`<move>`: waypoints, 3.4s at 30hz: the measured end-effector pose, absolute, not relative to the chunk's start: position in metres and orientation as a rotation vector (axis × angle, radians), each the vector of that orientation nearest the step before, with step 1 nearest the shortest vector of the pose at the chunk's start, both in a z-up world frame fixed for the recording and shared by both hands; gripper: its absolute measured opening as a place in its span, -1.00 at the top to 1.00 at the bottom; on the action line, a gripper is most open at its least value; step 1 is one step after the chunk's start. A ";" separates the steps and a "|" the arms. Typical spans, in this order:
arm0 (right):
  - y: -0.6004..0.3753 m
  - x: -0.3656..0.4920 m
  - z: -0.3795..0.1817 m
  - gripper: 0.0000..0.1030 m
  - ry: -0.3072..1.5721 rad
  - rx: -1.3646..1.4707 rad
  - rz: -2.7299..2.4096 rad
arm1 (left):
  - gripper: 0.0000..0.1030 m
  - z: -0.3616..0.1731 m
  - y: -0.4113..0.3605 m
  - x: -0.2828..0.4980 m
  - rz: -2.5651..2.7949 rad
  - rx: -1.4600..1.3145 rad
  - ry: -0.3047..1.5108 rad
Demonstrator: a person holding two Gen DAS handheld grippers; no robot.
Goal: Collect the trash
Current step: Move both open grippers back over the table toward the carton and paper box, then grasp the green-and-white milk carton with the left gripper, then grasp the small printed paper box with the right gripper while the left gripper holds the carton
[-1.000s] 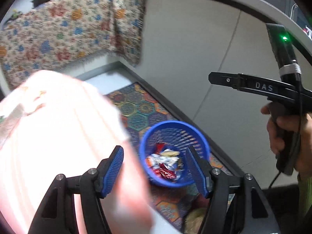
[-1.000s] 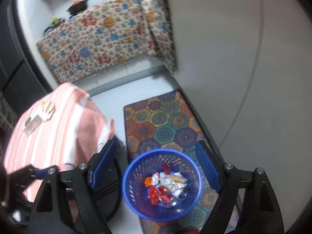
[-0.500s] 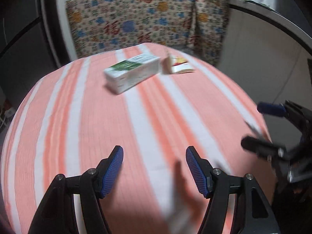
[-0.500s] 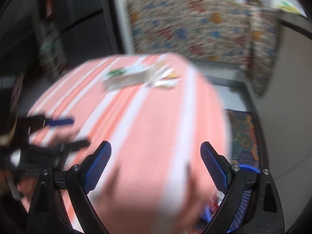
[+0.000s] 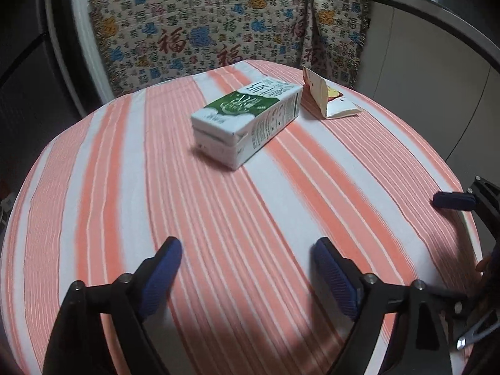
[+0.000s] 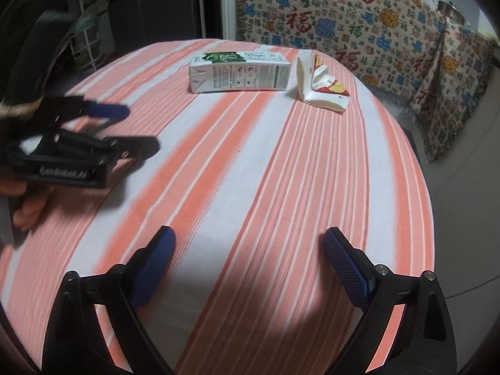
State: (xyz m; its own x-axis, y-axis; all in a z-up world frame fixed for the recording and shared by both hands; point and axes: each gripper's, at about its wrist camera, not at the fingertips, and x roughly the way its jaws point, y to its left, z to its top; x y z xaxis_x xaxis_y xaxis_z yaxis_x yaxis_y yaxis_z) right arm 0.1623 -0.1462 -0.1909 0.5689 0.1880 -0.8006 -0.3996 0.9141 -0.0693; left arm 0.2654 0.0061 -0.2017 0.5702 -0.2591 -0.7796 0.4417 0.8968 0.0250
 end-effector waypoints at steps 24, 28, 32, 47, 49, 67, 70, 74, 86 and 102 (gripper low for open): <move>-0.145 0.166 -0.193 -0.99 0.909 -0.220 0.370 | 0.04 -0.186 -0.011 0.353 -0.456 0.157 0.832; -0.145 0.166 -0.193 -0.99 0.909 -0.220 0.370 | 0.05 -0.181 0.028 0.320 -0.316 0.078 0.833; -0.145 0.166 -0.193 -0.99 0.909 -0.221 0.370 | 0.05 -0.174 0.069 0.269 -0.221 0.087 0.819; -0.146 0.166 -0.193 -0.99 0.908 -0.222 0.371 | -0.64 -0.193 0.094 0.223 -0.168 0.121 0.872; -0.146 0.166 -0.193 -0.99 0.908 -0.223 0.371 | -0.72 -0.195 0.100 0.227 -0.170 0.084 0.888; -0.143 0.201 -0.175 -0.97 0.858 -0.239 0.278 | -0.78 -0.194 0.101 0.228 -0.162 0.080 0.891; -0.141 0.247 -0.157 -0.89 0.830 -0.156 0.238 | -0.78 -0.194 0.101 0.228 -0.162 0.080 0.891; -0.128 0.309 -0.155 -0.59 0.824 -0.171 0.158 | -0.78 -0.194 0.101 0.228 -0.166 0.073 0.895; -0.144 0.259 -0.153 0.86 0.831 -0.054 0.322 | -0.79 -0.192 0.102 0.228 -0.165 0.071 0.895; -0.133 0.150 -0.167 0.37 0.893 -0.191 0.568 | -0.78 -0.190 0.110 0.229 -0.234 0.067 0.906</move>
State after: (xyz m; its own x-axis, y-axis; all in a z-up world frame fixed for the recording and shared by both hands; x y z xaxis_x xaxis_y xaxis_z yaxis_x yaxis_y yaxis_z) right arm 0.1497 -0.1329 -0.1667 0.4916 0.3877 -0.7798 -0.5423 0.8369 0.0742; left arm 0.2287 0.1105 -0.1902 0.5934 -0.1732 -0.7861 0.2297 0.9724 -0.0409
